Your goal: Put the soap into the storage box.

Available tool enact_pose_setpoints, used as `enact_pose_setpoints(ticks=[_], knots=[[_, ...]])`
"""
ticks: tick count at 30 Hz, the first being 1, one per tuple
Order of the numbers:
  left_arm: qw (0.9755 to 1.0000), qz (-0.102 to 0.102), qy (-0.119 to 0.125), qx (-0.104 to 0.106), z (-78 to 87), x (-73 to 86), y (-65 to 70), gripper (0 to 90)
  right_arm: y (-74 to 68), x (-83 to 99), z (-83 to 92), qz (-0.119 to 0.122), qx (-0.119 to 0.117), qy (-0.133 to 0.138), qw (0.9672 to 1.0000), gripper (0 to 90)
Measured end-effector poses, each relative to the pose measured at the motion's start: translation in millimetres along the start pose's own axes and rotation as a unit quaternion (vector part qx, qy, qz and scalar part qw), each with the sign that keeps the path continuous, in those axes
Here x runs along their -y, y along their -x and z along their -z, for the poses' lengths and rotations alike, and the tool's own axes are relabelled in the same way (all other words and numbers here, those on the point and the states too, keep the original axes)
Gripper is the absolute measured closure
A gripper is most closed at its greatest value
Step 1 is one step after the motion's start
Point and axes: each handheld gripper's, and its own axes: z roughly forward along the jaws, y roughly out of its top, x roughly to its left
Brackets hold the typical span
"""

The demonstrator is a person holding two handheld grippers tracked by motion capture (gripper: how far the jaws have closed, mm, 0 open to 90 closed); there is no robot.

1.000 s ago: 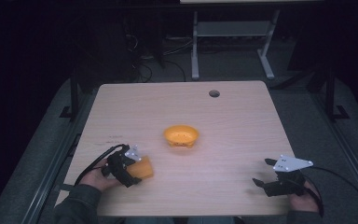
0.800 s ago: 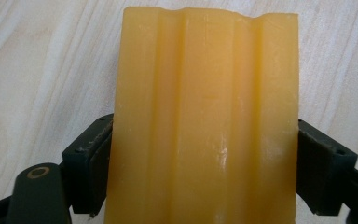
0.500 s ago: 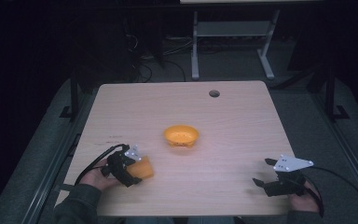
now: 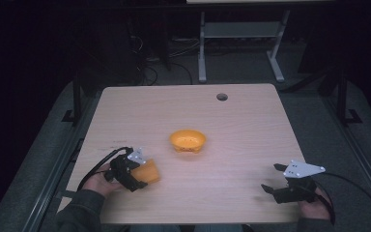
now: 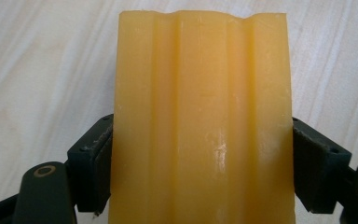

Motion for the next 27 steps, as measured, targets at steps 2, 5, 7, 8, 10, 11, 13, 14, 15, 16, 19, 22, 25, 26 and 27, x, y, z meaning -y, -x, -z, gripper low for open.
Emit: enact_pose_setpoints(ticks=[2,5,7,8,10,11,13,14,15,16,19,22,25,26,27], knots=[[1.0,0.0,0.004,-0.001,2.2,-1.3,-1.3,21.0,-0.1,0.0,-0.2,-0.001,-0.001,-0.001,1.0,13.9],[0.9999,0.002,0.013,-0.005,6.3,-4.4,-4.0,20.9,-0.1,0.1,-0.3,-0.004,-0.002,-0.001,1.0,13.9],[0.9998,0.003,0.017,-0.006,8.6,-5.6,-6.2,21.0,-0.3,0.3,-0.2,-0.006,-0.001,0.0,1.0,14.0],[0.9998,0.003,0.017,-0.006,8.6,-5.6,-6.2,21.0,-0.3,0.3,-0.2,-0.006,-0.001,0.0,1.0,14.0],[0.9998,0.001,0.016,-0.006,10.1,-7.7,-6.9,21.0,0.7,0.7,0.1,-0.002,-0.001,0.001,1.0,13.9],[0.9998,0.002,0.017,-0.006,10.7,-9.3,-6.8,21.0,0.7,0.7,-0.1,-0.002,-0.001,0.001,1.0,13.9],[0.9998,-0.005,0.015,-0.007,13.8,-13.6,-8.8,21.0,0.2,0.5,-0.3,-0.004,-0.001,0.0,1.0,13.9],[0.9998,-0.006,0.018,-0.006,14.8,-14.8,-9.7,21.0,-0.1,0.3,-0.4,-0.004,-0.003,0.0,1.0,13.9],[0.9998,-0.003,0.021,-0.006,15.6,-15.9,-10.0,21.0,0.0,0.3,-0.6,-0.003,-0.003,-0.001,1.0,13.9],[0.9998,-0.003,0.021,-0.006,15.6,-15.9,-10.0,20.9,0.0,0.3,-0.6,-0.003,-0.003,-0.001,1.0,13.9],[0.9996,-0.012,0.023,-0.008,19.2,-22.0,-12.3,21.0,-0.1,0.3,-0.6,-0.003,-0.003,-0.001,1.0,13.9],[0.9996,-0.017,0.023,-0.007,21.3,-26.9,-13.5,21.0,0.1,0.4,-0.4,-0.003,-0.003,0.0,1.0,14.0],[0.9995,-0.023,0.021,-0.007,23.6,-33.5,-14.6,21.0,0.2,0.5,-0.5,-0.003,-0.003,-0.002,1.0,13.9],[0.9994,-0.025,0.021,-0.007,24.4,-35.9,-15.7,21.0,0.1,0.4,-0.5,-0.003,-0.004,-0.001,1.0,13.9],[0.9995,-0.022,0.024,-0.006,24.3,-37.0,-15.7,21.0,0.0,0.2,-0.5,-0.001,-0.004,0.0,1.0,13.9]])
